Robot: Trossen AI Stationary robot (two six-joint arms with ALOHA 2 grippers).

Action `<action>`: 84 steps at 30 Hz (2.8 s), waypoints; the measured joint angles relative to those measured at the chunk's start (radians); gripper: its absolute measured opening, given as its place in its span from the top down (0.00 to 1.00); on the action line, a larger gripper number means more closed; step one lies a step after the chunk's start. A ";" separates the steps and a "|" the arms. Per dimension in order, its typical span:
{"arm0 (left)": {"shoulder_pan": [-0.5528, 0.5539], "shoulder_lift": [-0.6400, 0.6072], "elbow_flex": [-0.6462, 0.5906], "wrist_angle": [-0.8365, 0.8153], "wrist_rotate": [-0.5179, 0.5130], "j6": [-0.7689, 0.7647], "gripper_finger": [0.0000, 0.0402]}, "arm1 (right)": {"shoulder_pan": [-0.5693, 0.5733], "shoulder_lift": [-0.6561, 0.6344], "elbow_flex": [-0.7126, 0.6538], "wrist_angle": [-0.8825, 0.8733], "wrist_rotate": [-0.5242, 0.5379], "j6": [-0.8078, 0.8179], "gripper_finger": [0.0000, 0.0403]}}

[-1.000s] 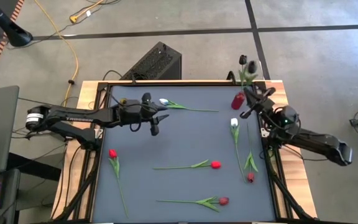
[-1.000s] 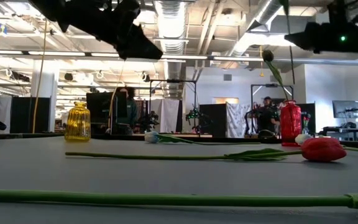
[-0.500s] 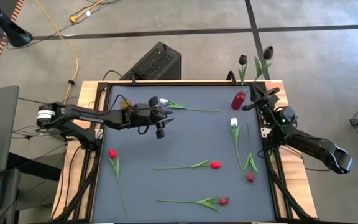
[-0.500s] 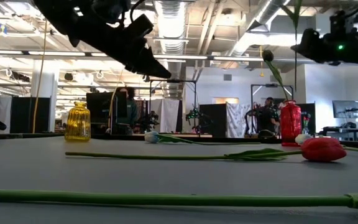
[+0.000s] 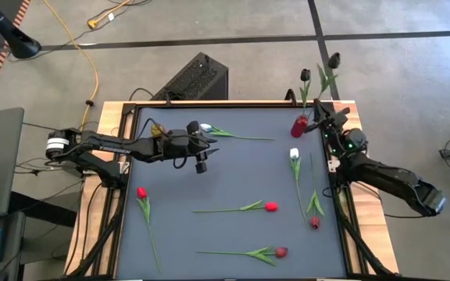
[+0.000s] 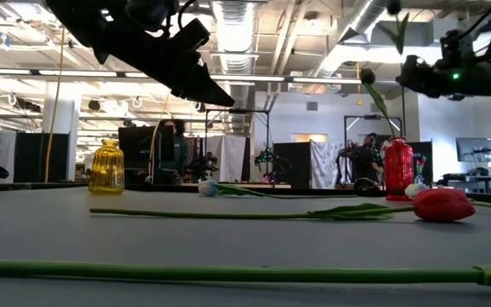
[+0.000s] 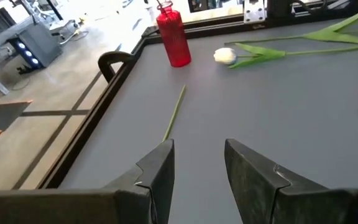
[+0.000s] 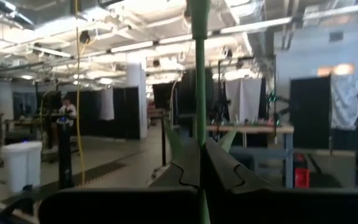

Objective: Sort flowers into vase by color
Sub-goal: Put the black tulip into the red flower vase, then put the top dark red tulip into the red flower vase

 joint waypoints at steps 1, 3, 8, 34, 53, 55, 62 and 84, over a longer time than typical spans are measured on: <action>0.000 0.000 0.000 0.009 0.000 0.000 0.68 | -0.005 0.017 0.000 0.010 -0.015 0.006 0.93; 0.000 0.000 0.000 0.031 0.000 0.000 0.68 | -0.009 0.053 0.000 0.045 -0.031 0.004 0.93; 0.000 0.000 0.000 0.055 0.001 0.000 0.68 | -0.009 0.108 0.002 0.142 -0.045 -0.010 0.93; 0.000 0.000 0.000 0.054 0.001 0.000 0.68 | -0.008 0.206 0.008 0.100 -0.046 -0.030 0.88; 0.000 0.000 -0.001 0.054 0.001 -0.004 0.68 | -0.005 0.205 0.010 0.100 -0.047 -0.090 0.71; 0.000 0.000 -0.001 0.054 0.001 -0.004 0.68 | -0.004 0.205 0.010 0.100 -0.047 -0.090 0.67; 0.000 0.000 -0.001 0.054 0.001 -0.004 0.68 | 0.039 0.205 0.010 0.100 -0.047 -0.121 0.56; 0.000 0.000 -0.001 0.055 0.048 -0.003 0.68 | 0.334 0.203 0.239 -0.210 -0.019 -0.291 0.55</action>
